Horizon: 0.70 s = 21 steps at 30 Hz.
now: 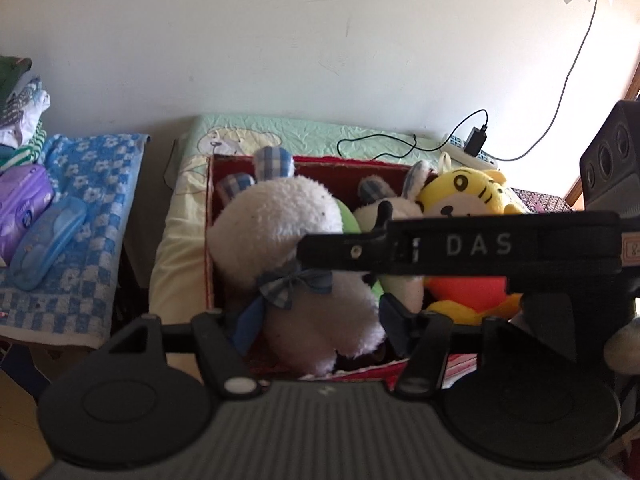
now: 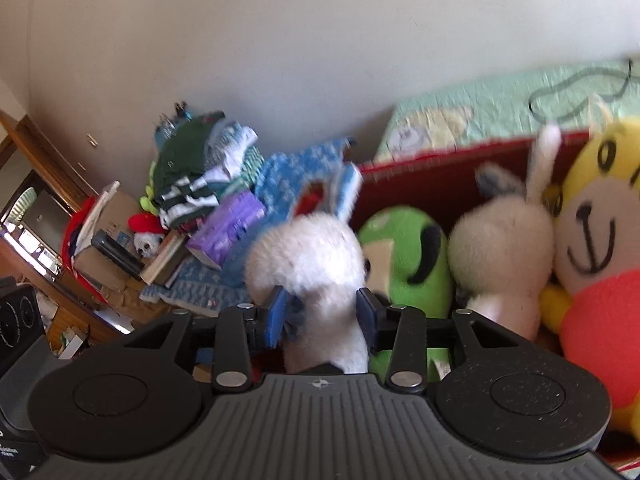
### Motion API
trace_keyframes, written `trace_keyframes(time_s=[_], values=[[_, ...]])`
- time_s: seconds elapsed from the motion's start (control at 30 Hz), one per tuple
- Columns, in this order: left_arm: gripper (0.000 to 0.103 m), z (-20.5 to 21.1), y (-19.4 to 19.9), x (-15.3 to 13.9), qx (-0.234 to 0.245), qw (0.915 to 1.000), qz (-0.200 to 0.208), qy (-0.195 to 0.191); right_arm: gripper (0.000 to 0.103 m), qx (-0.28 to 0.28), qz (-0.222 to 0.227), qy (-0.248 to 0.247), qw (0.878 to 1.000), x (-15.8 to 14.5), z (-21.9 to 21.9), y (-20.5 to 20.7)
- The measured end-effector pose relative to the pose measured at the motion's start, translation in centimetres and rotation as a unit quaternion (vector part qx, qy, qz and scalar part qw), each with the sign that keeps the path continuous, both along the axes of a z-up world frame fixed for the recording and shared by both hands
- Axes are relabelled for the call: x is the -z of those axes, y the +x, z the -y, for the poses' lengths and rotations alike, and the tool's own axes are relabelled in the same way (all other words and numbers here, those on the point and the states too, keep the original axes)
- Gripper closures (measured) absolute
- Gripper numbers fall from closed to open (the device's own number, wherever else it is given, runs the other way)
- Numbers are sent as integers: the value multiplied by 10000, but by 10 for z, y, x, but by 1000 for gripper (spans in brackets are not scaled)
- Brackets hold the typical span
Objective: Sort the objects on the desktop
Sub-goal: 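Lift the white rabbit with the right gripper and carry it over the box, then lower the white rabbit into the box beside the green plush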
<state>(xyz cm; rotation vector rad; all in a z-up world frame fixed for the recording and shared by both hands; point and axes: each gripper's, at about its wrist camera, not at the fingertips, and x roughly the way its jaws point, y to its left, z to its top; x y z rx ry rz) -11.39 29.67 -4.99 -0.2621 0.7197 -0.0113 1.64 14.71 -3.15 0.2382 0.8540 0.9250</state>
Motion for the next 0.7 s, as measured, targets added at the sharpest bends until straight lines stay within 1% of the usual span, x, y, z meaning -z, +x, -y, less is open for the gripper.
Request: trace_keyframes(time_s=[0.07, 0.13, 0.17, 0.2, 0.27, 0.37, 0.5, 0.6, 0.7], values=[[42, 1, -4, -6, -3, 9999, 106, 8, 60, 72, 143, 165, 9997, -7, 2, -1], [42, 0, -7, -11, 36, 9997, 232, -49, 61, 89, 188, 309, 9993, -11, 2, 2], [39, 0, -6, -13, 64, 9996, 273, -63, 64, 84, 193, 347, 9992, -12, -1, 4], [38, 1, -5, -13, 79, 9996, 285, -42, 70, 69, 191, 384, 9991, -11, -3, 7], [38, 3, 1, -11, 73, 9997, 221, 64, 75, 32, 139, 409, 9991, -10, -9, 12], [38, 2, 7, -3, 66, 9999, 95, 4, 75, -2, 29, 426, 9991, -8, -13, 14], [33, -1, 14, 2, 55, 10000, 28, -59, 77, -47, -63, 294, 9995, -7, -14, 14], [29, -1, 19, 8, 77, 9999, -88, -43, 78, -154, -56, 19, 9999, -4, -19, 14], [30, 2, 22, 9, 52, 9999, -98, 62, 78, -138, -82, -19, 9999, -1, -21, 16]])
